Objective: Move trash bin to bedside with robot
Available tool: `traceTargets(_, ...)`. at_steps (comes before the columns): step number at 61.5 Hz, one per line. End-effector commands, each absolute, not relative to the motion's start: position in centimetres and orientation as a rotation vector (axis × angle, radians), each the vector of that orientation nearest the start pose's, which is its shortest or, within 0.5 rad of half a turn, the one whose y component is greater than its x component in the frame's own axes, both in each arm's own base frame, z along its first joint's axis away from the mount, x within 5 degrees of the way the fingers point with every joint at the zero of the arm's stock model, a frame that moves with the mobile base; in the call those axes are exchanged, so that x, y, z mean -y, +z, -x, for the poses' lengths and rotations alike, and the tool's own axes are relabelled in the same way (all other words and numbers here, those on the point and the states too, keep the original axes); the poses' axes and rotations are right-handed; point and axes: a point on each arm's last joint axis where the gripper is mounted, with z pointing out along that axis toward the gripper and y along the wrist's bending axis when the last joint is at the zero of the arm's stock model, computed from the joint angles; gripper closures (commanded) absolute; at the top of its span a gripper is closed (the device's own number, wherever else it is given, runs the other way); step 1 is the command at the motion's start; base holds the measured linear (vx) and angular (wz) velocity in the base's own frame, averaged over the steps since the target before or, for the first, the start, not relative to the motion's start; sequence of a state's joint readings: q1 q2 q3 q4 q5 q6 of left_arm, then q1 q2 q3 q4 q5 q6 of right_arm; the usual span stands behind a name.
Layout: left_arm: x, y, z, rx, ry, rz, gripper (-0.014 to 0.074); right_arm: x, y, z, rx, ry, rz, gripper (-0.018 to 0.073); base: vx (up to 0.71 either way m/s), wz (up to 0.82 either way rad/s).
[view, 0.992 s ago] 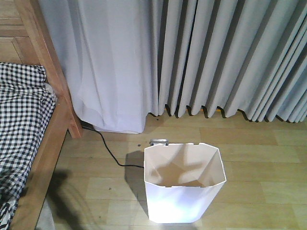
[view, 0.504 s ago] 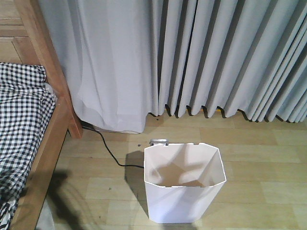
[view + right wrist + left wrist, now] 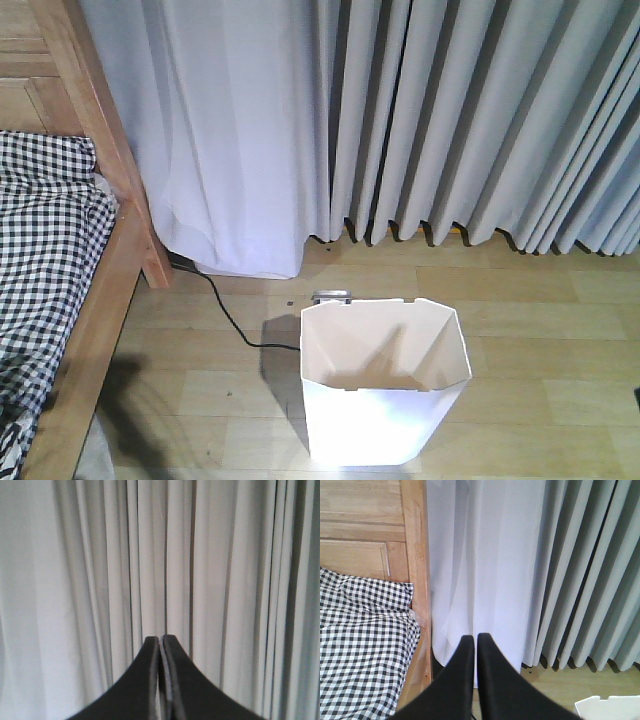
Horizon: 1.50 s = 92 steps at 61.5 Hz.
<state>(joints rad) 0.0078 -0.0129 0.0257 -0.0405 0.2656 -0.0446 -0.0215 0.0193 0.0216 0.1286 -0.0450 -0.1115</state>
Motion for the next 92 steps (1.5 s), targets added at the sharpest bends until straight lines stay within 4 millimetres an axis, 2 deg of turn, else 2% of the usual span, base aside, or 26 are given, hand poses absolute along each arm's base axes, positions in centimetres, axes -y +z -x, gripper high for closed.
traceTargets(1,0.03,18.42,-5.53,-1.689,-0.071,0.08,0.0602,0.13,20.87,-5.5,-1.428,-0.004,-0.028,0.0568,0.0,0.0)
traceTargets(10,0.03,18.41,-5.54,-1.69,-0.072,0.08,0.0602,0.11,20.28,-5.58,-1.494,-0.008,-0.022,0.0568,0.0,0.0)
traceTargets(92,0.03,18.41,-5.54,-1.69,-0.072,0.08,0.0602,0.1,20.28,-5.58,-1.494,-0.037,0.007,0.0568,0.0,0.0)
